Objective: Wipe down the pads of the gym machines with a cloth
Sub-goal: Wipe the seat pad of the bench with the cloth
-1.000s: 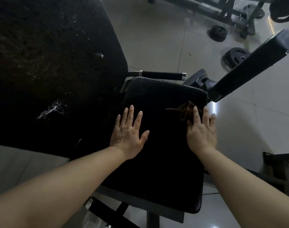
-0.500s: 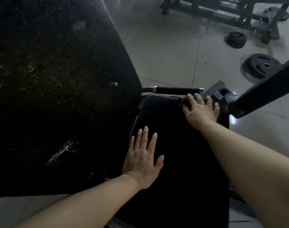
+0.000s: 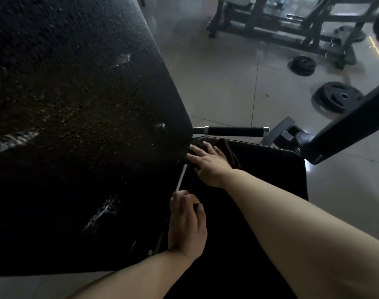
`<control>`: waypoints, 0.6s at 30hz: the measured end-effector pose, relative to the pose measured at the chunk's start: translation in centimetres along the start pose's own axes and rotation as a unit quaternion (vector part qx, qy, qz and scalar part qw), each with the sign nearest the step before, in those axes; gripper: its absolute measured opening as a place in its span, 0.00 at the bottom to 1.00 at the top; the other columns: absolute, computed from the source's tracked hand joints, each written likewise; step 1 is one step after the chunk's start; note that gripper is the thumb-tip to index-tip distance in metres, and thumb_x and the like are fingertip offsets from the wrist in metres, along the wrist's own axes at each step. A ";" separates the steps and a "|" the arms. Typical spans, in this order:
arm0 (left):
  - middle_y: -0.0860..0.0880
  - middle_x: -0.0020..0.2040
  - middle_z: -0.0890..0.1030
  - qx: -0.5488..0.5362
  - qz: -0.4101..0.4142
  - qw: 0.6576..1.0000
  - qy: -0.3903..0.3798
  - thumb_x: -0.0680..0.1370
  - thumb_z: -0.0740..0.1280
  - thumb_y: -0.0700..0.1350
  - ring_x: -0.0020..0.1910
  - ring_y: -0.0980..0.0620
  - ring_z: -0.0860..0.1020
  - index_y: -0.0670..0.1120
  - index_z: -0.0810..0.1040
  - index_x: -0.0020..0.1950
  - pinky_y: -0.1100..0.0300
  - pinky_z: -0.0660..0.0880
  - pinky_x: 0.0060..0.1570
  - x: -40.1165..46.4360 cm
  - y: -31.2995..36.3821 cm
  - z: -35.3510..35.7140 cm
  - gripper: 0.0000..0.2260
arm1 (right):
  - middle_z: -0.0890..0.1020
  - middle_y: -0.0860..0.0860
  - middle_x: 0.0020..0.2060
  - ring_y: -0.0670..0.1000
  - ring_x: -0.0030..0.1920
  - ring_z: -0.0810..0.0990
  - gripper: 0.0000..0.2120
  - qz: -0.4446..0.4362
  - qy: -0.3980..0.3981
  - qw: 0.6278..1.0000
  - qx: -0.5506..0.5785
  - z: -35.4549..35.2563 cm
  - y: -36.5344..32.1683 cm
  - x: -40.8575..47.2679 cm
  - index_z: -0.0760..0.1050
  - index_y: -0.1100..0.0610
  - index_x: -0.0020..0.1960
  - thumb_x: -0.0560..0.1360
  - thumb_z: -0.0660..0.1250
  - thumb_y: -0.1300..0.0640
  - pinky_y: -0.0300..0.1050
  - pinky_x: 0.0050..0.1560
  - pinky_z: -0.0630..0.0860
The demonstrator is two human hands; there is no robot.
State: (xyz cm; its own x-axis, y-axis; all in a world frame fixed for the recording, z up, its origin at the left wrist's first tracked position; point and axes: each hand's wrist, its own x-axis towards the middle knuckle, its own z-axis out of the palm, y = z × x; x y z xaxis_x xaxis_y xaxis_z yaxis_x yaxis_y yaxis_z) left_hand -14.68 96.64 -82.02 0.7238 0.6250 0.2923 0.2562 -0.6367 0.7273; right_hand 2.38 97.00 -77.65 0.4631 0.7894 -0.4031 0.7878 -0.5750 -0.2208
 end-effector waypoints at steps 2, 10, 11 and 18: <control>0.44 0.50 0.71 -0.004 -0.012 1.000 0.019 0.77 0.55 0.45 0.47 0.54 0.66 0.48 0.64 0.47 0.64 0.64 0.50 0.1 0.1 0.1 0.01 | 0.51 0.42 0.77 0.54 0.77 0.41 0.26 -0.016 -0.003 1.000 -0.001 0.3 -0.6 0.2 0.56 0.41 0.76 0.80 0.55 0.55 0.52 0.74 0.39; 0.42 0.44 0.76 -0.026 -0.059 0.995 0.070 0.75 0.55 0.45 0.42 0.48 0.73 0.47 0.68 0.47 0.61 0.66 0.45 0.7 0.4 -0.2 0.05 | 0.71 0.52 0.69 0.53 0.73 0.59 0.18 -0.050 0.001 0.995 0.082 1.4 -4.1 -0.2 0.71 0.57 0.68 0.79 0.57 0.59 0.45 0.71 0.54; 0.41 0.43 0.78 -0.021 -0.071 0.994 0.075 0.74 0.56 0.45 0.41 0.44 0.76 0.44 0.72 0.47 0.61 0.66 0.45 0.8 0.3 -0.2 0.08 | 0.74 0.57 0.65 0.52 0.69 0.67 0.17 -0.017 -0.007 0.977 0.210 1.1 -4.3 -0.5 0.71 0.62 0.67 0.80 0.56 0.62 0.44 0.68 0.60; 0.40 0.68 0.72 0.097 -0.110 0.989 -0.008 0.75 0.55 0.51 0.62 0.40 0.75 0.46 0.74 0.65 0.49 0.72 0.57 4.2 2.2 1.5 0.21 | 0.84 0.47 0.47 0.46 0.48 0.81 0.13 0.136 0.309 0.838 0.428 0.8 -2.1 -6.4 0.81 0.56 0.53 0.75 0.62 0.66 0.37 0.51 0.75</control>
State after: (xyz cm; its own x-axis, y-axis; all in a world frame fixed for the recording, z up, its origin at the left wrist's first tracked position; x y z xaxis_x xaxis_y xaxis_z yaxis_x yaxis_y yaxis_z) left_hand -10.04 97.17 -80.10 0.6471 0.7514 0.1291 0.5251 -0.5620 0.6390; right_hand -2.55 92.95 -75.33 0.9088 0.4123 -0.0634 0.1613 -0.4875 -0.8581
